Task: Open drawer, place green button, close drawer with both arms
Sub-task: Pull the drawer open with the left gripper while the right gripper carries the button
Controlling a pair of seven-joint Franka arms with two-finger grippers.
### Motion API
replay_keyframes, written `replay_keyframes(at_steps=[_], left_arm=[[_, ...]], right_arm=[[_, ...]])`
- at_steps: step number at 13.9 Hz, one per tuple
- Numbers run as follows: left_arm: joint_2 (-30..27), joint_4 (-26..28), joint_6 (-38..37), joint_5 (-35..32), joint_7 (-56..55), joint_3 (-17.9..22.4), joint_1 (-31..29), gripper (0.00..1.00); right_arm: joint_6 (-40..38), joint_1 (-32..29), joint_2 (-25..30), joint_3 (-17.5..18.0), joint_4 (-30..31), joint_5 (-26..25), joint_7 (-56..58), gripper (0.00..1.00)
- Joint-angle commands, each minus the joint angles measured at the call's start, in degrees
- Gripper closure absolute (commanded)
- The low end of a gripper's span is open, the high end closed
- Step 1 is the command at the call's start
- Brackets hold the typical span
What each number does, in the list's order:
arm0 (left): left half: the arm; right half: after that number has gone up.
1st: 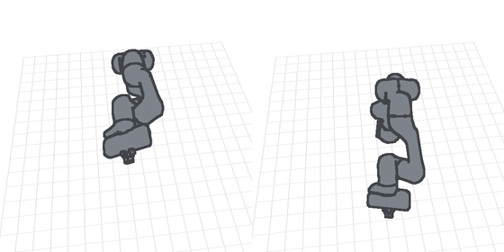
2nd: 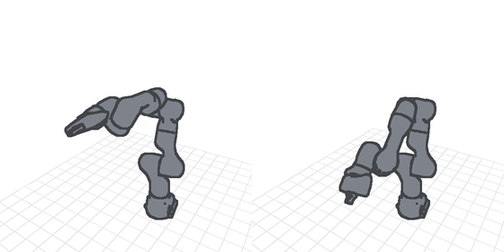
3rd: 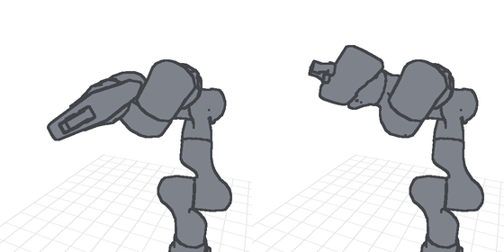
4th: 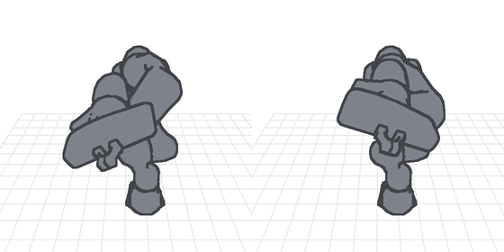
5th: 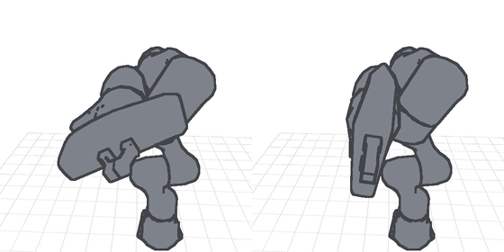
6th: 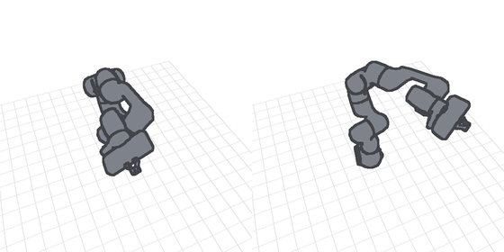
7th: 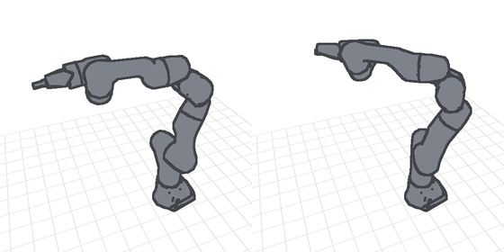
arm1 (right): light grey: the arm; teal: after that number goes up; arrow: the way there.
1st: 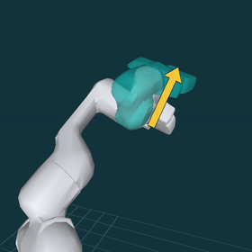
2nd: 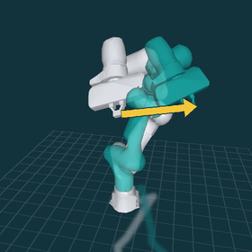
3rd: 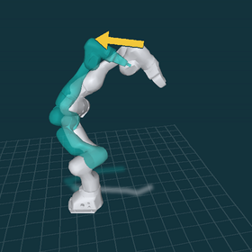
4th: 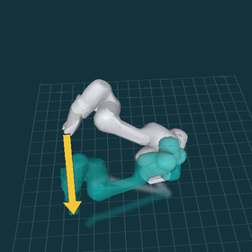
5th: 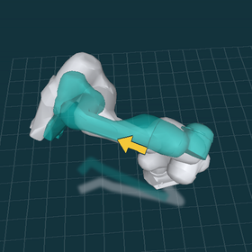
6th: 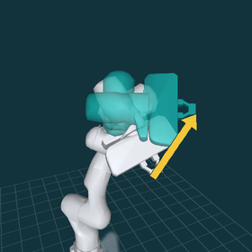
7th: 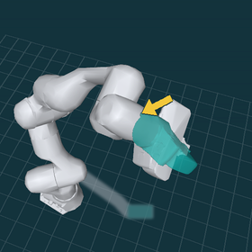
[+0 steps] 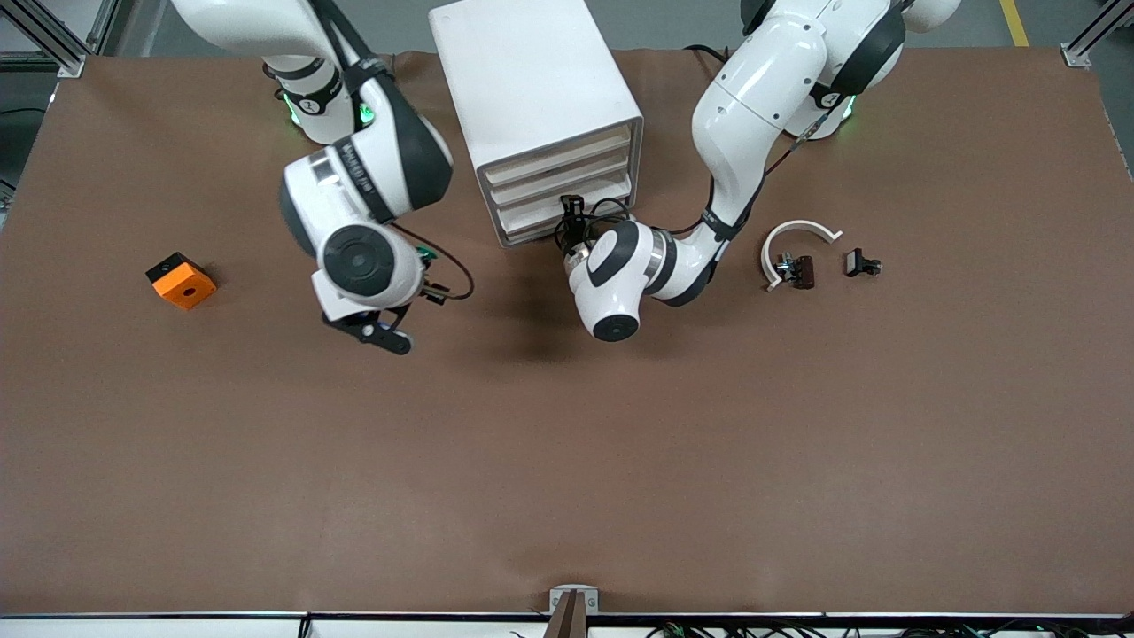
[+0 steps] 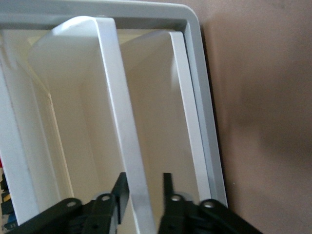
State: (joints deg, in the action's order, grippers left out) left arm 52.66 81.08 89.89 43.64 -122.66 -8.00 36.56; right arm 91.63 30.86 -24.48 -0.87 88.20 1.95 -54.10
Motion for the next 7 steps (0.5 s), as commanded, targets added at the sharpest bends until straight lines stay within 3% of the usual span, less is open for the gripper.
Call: replay_keyframes(at_steps=[1,7], left_arm=[[0.2,-0.3,0.5,1.0,-0.2,0.3,0.4,0.82],[0.2,-0.9,0.5,0.7,-0.2,1.0,-1.2,0.83]], right_arm=[[-0.7,2.4,0.0,-0.5,-1.2,0.7,-6.2,0.76],[3.6,8.1,-0.3,-0.5,-1.3,2.6,-22.0,0.76]])
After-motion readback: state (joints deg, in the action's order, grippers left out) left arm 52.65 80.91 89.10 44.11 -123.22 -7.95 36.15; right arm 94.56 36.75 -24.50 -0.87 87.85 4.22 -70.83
